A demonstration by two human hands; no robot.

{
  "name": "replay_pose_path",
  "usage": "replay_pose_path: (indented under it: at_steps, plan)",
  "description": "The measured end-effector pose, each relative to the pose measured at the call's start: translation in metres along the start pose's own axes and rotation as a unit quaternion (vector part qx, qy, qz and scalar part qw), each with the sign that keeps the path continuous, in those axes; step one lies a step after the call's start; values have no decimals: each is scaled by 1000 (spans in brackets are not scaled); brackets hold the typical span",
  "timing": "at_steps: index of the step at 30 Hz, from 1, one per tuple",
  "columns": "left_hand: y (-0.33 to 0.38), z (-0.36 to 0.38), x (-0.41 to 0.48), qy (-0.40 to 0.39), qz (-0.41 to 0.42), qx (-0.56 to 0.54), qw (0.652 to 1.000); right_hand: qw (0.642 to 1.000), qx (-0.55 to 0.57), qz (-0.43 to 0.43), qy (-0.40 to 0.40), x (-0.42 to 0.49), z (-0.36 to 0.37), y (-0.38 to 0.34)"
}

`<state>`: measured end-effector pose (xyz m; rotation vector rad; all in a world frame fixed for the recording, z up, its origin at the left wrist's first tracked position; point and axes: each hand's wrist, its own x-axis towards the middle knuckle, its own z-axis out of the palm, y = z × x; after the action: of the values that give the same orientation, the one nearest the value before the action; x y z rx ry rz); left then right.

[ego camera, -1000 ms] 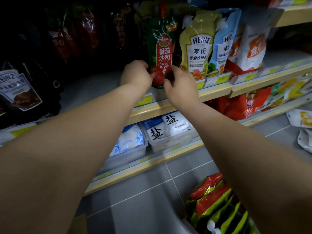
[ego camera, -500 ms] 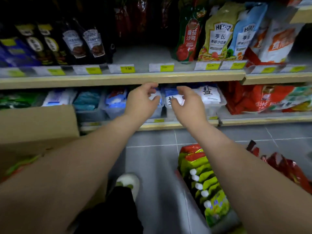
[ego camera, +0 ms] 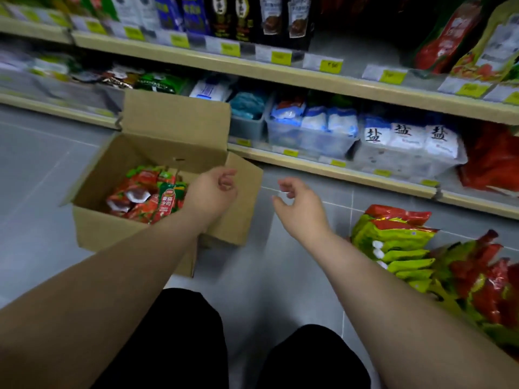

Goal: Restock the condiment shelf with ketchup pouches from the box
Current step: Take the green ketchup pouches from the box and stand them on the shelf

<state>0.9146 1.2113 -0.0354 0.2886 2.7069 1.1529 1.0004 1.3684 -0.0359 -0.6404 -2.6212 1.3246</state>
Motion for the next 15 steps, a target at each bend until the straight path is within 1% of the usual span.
replay_pose_path:
  at_steps: [3, 5, 9, 10, 12, 15]
  plan:
    - [-52, -25, 11, -3, -35, 20, 999, 999, -13, 4, -40, 7, 52, -18]
    - [-80, -38, 20, -9, -44, 32, 999, 997, -11, 6, -73, 14, 82, -28]
    - [-149, -60, 55, -32, -81, 60, 994, 992, -8, 27, -127, 35, 161, -44]
    - [-171, -64, 71, -42, -102, 67, 992, 989, -1, 44, -144, 45, 188, -45]
    - [-197, -65, 88, -64, -127, 86, 986, 980, 19, 82, -179, 54, 219, -42]
    - [-234, -62, 116, -90, -154, 103, 979, 957, 20, 147, -250, 71, 267, -34]
